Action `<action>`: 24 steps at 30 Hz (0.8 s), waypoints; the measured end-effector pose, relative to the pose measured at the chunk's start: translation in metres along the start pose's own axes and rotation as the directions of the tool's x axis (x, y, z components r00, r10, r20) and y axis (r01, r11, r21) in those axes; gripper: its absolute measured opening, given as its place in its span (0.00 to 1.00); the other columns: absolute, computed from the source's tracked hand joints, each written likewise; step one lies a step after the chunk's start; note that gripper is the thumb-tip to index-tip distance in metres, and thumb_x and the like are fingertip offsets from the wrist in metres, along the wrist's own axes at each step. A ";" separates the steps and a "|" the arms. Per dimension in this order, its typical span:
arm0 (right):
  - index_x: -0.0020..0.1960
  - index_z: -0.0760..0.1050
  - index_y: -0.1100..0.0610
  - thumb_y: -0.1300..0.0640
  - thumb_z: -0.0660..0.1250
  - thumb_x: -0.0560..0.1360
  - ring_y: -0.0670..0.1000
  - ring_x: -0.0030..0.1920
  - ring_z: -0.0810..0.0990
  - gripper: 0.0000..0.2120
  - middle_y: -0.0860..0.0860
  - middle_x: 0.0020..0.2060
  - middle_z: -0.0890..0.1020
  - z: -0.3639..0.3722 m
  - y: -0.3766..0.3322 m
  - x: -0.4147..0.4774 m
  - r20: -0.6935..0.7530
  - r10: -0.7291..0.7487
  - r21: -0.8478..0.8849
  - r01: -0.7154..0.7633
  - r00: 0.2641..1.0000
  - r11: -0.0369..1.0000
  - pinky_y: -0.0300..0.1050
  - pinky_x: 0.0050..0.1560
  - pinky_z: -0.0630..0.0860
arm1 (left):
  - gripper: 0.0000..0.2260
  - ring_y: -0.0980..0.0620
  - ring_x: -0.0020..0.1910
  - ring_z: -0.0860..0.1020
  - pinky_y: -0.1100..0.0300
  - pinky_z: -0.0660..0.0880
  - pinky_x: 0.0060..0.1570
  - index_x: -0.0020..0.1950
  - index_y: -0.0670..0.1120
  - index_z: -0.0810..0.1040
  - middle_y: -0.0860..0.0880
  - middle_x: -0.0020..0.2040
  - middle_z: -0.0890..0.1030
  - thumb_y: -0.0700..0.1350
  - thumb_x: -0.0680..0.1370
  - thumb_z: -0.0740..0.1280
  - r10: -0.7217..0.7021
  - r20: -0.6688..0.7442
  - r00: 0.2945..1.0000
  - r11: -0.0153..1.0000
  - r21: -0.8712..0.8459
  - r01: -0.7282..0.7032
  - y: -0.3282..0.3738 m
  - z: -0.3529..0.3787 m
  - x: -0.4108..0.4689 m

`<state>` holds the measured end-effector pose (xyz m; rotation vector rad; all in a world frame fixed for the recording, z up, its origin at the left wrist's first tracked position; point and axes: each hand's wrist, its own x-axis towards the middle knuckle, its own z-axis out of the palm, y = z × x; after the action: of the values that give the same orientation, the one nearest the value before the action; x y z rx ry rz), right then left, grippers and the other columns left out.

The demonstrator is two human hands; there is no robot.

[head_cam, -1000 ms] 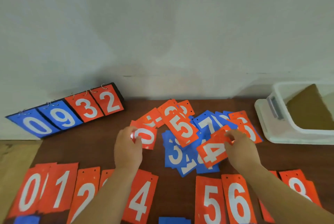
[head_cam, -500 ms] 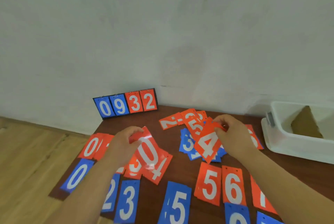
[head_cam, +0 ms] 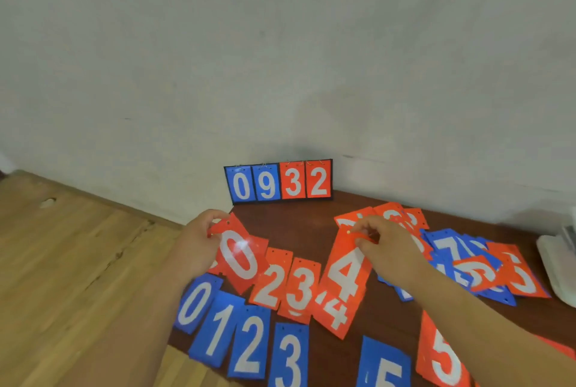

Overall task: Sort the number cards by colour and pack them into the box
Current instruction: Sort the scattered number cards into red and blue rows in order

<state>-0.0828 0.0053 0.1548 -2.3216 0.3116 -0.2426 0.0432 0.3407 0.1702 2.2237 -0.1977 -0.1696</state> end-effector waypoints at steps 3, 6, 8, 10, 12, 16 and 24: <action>0.47 0.76 0.41 0.61 0.70 0.75 0.41 0.48 0.78 0.14 0.39 0.45 0.80 0.039 -0.029 0.026 0.085 -0.007 -0.023 0.009 0.996 1.000 0.35 0.49 0.70 | 0.16 0.56 0.40 0.84 0.59 0.80 0.34 0.55 0.58 0.77 0.51 0.47 0.84 0.36 0.79 0.65 -0.007 0.046 0.999 1.000 0.005 0.007 -0.022 -0.032 0.032; 0.49 0.77 0.42 0.59 0.69 0.77 0.42 0.48 0.78 0.11 0.40 0.45 0.80 0.069 -0.050 0.046 0.122 0.012 -0.003 -0.012 0.992 1.000 0.33 0.47 0.72 | 0.12 0.57 0.41 0.83 0.65 0.77 0.35 0.58 0.57 0.76 0.54 0.49 0.82 0.40 0.80 0.66 0.000 0.065 0.998 0.998 0.056 -0.003 -0.039 -0.051 0.061; 0.50 0.77 0.42 0.59 0.68 0.77 0.42 0.49 0.78 0.11 0.40 0.46 0.80 0.088 -0.059 0.058 0.144 0.039 -0.001 -0.040 0.989 0.999 0.35 0.49 0.74 | 0.13 0.59 0.43 0.81 0.65 0.77 0.36 0.57 0.58 0.75 0.55 0.49 0.81 0.40 0.80 0.66 -0.005 0.109 0.994 0.995 0.097 -0.005 -0.050 -0.060 0.080; 0.50 0.76 0.41 0.58 0.68 0.77 0.42 0.50 0.78 0.11 0.40 0.47 0.80 0.102 -0.065 0.065 0.170 0.066 -0.020 -0.063 0.983 0.998 0.37 0.51 0.75 | 0.13 0.59 0.45 0.81 0.62 0.80 0.40 0.55 0.61 0.75 0.57 0.49 0.81 0.42 0.80 0.66 -0.008 0.143 0.990 0.994 0.113 -0.008 -0.058 -0.064 0.098; 0.50 0.77 0.41 0.58 0.68 0.77 0.41 0.51 0.78 0.11 0.40 0.47 0.80 0.113 -0.066 0.072 0.183 0.089 -0.029 -0.085 0.979 0.996 0.35 0.51 0.73 | 0.14 0.58 0.46 0.81 0.57 0.81 0.44 0.52 0.63 0.75 0.57 0.49 0.81 0.41 0.79 0.66 -0.006 0.164 0.986 0.992 0.124 -0.015 -0.065 -0.067 0.113; 0.50 0.77 0.41 0.58 0.68 0.78 0.40 0.50 0.78 0.10 0.39 0.47 0.80 0.125 -0.070 0.086 0.193 0.123 -0.041 -0.117 0.974 0.992 0.32 0.48 0.72 | 0.13 0.57 0.47 0.82 0.58 0.81 0.45 0.53 0.63 0.76 0.59 0.50 0.81 0.42 0.80 0.65 -0.012 0.201 0.979 0.992 0.124 -0.013 -0.079 -0.066 0.134; 0.48 0.78 0.41 0.58 0.68 0.78 0.40 0.50 0.80 0.10 0.38 0.46 0.81 0.143 -0.058 0.101 0.239 0.240 -0.060 -0.232 0.941 0.971 0.38 0.52 0.77 | 0.07 0.57 0.40 0.84 0.67 0.78 0.36 0.57 0.57 0.79 0.55 0.47 0.83 0.45 0.81 0.67 -0.046 0.324 0.945 0.990 0.142 -0.001 -0.111 -0.036 0.174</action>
<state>0.0607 0.1113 0.1061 -2.2870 0.4670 0.1680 0.2297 0.4007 0.0957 2.3271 -0.3748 -0.5548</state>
